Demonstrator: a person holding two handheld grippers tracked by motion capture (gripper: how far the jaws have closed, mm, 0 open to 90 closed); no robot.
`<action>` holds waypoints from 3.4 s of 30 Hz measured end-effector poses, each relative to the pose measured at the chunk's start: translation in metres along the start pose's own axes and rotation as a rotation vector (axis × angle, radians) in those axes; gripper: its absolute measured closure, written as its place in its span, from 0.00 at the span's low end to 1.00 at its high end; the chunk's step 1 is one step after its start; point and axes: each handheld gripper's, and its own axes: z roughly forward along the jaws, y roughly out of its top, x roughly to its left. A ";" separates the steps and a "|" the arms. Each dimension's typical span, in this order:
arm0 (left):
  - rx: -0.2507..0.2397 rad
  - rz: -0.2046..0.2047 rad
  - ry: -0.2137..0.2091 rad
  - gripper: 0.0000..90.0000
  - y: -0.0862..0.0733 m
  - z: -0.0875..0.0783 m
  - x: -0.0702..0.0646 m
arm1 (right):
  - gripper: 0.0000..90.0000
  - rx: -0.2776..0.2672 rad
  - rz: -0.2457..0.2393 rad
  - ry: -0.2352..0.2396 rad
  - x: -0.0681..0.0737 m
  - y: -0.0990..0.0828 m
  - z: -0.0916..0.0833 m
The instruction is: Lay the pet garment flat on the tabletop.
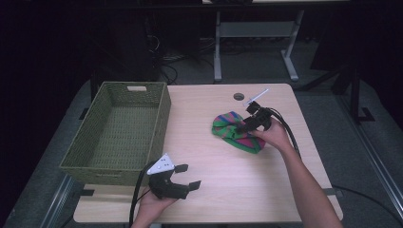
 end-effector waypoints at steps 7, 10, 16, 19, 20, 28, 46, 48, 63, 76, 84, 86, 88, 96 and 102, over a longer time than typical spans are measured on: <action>-0.001 -0.003 -0.006 0.21 0.000 0.000 -0.001 | 0.32 0.018 -0.001 -0.021 0.000 -0.003 0.005; -0.006 -0.013 -0.021 0.21 0.000 0.001 -0.002 | 0.33 0.020 0.001 -0.032 0.000 -0.006 0.006; -0.010 -0.020 -0.028 0.21 0.001 0.001 -0.001 | 0.34 0.037 -0.011 -0.046 0.000 -0.007 0.009; -0.016 -0.026 -0.034 0.21 0.001 0.001 0.000 | 0.34 0.030 -0.004 -0.057 0.000 -0.008 0.010; -0.017 -0.031 -0.035 0.21 0.001 0.000 0.000 | 0.34 0.033 -0.004 -0.059 0.000 -0.009 0.011; -0.020 -0.026 -0.031 0.21 0.001 0.000 0.000 | 0.38 0.066 -0.032 -0.087 0.002 -0.011 0.017; -0.015 -0.019 -0.028 0.21 0.001 0.002 -0.002 | 0.57 0.124 -0.089 -0.178 0.011 -0.005 0.021; -0.017 -0.021 -0.027 0.21 0.002 0.002 -0.002 | 0.59 0.124 -0.092 -0.180 0.011 -0.005 0.021; -0.011 -0.013 -0.026 0.21 0.002 0.003 -0.003 | 0.85 0.133 -0.130 -0.203 0.015 -0.004 0.020; -0.017 -0.005 -0.023 0.21 0.003 0.001 -0.004 | 0.87 0.100 -0.076 -0.151 0.010 -0.005 0.001; -0.016 -0.007 -0.014 0.21 0.002 0.003 -0.004 | 0.87 0.057 -0.093 -0.149 0.018 -0.002 -0.015; -0.010 -0.002 -0.014 0.21 0.002 0.003 -0.004 | 0.87 0.034 -0.089 -0.138 0.020 -0.001 -0.025; -0.009 0.000 -0.013 0.21 0.002 0.003 -0.004 | 0.87 0.023 -0.091 -0.130 0.021 0.000 -0.029; -0.013 -0.004 -0.014 0.21 0.002 0.003 -0.004 | 0.87 -0.026 -0.112 -0.082 0.033 -0.001 -0.052; -0.011 -0.002 -0.015 0.21 0.002 0.002 -0.005 | 0.87 -0.060 -0.129 -0.056 0.046 -0.003 -0.067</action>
